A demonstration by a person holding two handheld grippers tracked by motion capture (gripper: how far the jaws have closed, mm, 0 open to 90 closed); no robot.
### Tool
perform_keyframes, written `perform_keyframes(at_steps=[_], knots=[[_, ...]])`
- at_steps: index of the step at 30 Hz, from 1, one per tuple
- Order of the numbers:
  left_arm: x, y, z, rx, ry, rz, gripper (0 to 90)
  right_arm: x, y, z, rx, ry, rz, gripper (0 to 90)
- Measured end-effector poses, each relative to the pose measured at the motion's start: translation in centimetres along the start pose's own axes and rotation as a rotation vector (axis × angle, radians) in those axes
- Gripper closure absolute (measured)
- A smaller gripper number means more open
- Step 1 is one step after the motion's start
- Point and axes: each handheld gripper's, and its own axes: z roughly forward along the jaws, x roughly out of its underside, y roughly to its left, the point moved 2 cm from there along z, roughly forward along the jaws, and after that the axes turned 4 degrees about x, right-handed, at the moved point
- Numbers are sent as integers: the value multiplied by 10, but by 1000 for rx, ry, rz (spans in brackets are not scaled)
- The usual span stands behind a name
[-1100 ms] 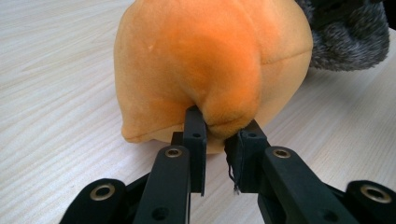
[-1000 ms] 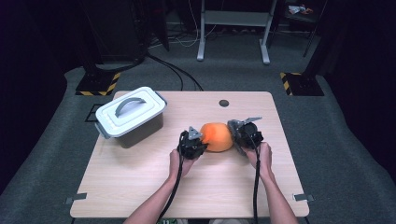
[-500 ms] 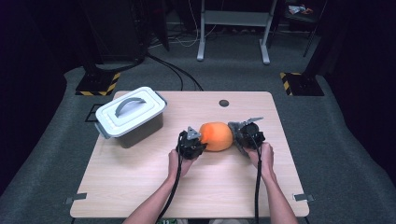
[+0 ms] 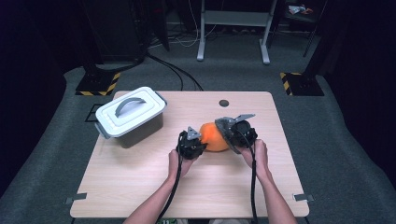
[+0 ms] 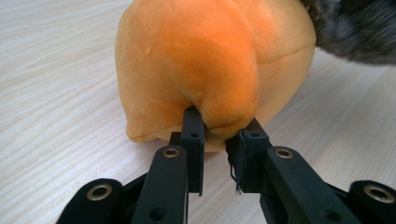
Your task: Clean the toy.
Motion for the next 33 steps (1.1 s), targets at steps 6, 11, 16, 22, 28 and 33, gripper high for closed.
perform_keyframes(at_steps=[6,11,16,22,28,33], knots=[[2,1,0,-5,-12,1,648,-1,-4,8,9,4,14,750],[6,5,2,-35,12,-11,497,-4,-7,11,13,10,22,750],[7,6,6,-63,12,9,418,-5,-7,12,11,12,21,750],[5,1,13,-92,33,96,397,-4,-6,11,8,16,22,750],[5,-3,17,-121,34,135,559,-3,-5,10,10,14,27,749],[3,-2,16,-112,13,121,761,-3,-7,7,17,1,32,748]])
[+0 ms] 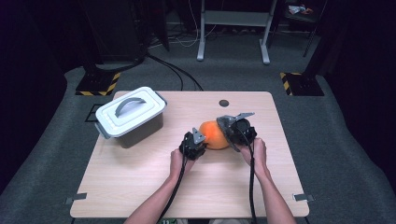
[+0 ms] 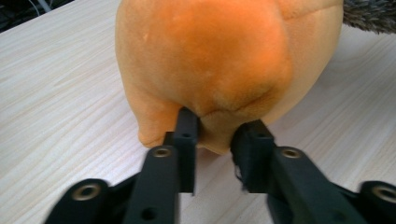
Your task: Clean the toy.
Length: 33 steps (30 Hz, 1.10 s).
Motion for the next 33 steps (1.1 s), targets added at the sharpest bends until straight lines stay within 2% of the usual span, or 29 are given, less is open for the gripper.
perform_keyframes(at_steps=[4,9,11,12,14,15,17,18,19,20,23,28,33], knots=[[-3,3,-4,28,3,-36,804,0,0,-7,0,-22,13,748],[-8,7,-11,91,-18,-136,808,-5,6,-18,-5,-47,-2,748],[-11,7,-14,98,-23,-147,809,-8,10,-22,-21,-54,0,748],[-12,7,-15,109,-25,-157,809,-10,12,-25,-19,-62,-14,748],[-14,6,-17,106,-28,-156,808,-14,18,-29,-32,-71,-22,747],[-15,6,-19,118,-34,-163,808,-16,20,-30,-29,-81,-39,747],[-15,4,-20,114,-25,-146,808,-19,26,-34,-64,-101,-21,749],[-15,3,-20,118,-29,-145,808,-21,27,-33,-62,-110,-37,749],[-15,3,-20,114,-22,-126,808,-21,30,-32,-51,-97,-43,749],[-15,1,-19,108,-18,-117,808,-22,31,-29,-62,-94,-46,748],[-14,2,-18,102,-6,-100,806,-23,31,-20,-52,-88,-51,748],[-12,6,-15,113,-18,-137,804,-23,30,-15,-28,-79,-53,749],[-11,8,-15,118,-14,-144,803,-21,24,-12,-26,-73,-29,749]])
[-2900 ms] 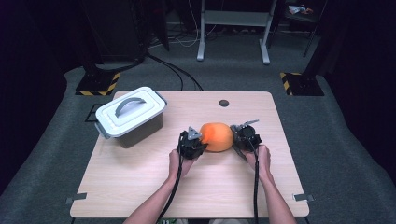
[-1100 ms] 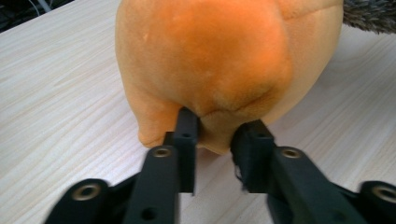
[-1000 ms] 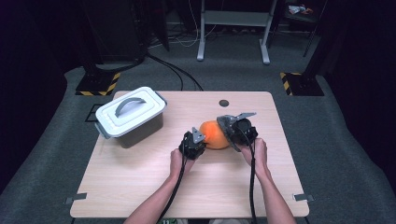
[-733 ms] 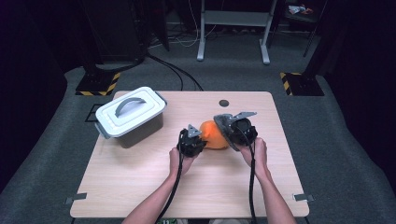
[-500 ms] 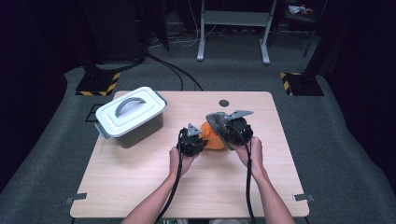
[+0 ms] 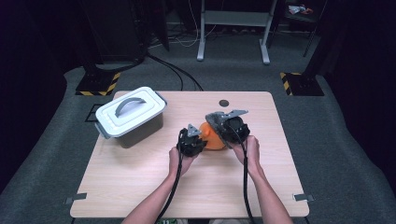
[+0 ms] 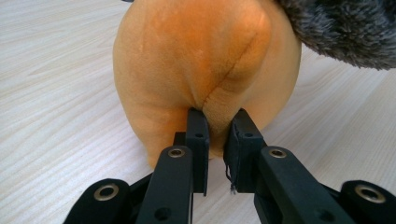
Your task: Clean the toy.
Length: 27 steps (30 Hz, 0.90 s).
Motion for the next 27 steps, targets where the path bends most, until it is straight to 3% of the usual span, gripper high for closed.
perform_keyframes(at_steps=[2,4,13,21,27], knots=[[0,0,0,0,-4,-2,804,2,-4,1,18,1,-4,749],[1,1,0,2,3,-2,804,6,-10,2,16,8,23,749],[2,0,0,12,-3,-7,798,38,-39,21,51,97,95,748],[3,1,0,22,-8,5,793,65,-52,48,29,193,144,746],[5,6,-2,21,-4,-2,790,54,-51,30,40,153,125,746]])
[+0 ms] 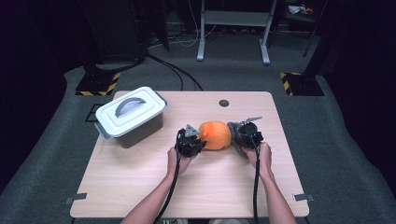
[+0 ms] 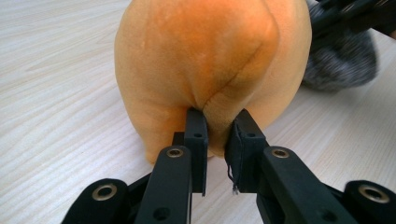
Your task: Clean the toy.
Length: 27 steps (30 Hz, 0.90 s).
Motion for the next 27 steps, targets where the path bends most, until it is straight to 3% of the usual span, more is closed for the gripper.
perform_keyframes(at_steps=[4,7,11,20,24,27], knots=[[0,-2,1,4,-8,4,789,-13,7,-26,-5,-70,-28,746],[-1,-3,0,8,0,11,788,-25,21,-46,-16,-123,-69,746],[-2,-4,0,5,0,14,788,-37,40,-60,-42,-153,-111,745],[-4,-5,1,5,-3,13,788,-45,68,-57,-56,-157,-189,743],[-3,-4,1,6,6,21,788,-45,69,-50,-32,-150,-213,743],[-3,-4,1,6,2,19,787,-42,65,-49,-29,-143,-190,743]])
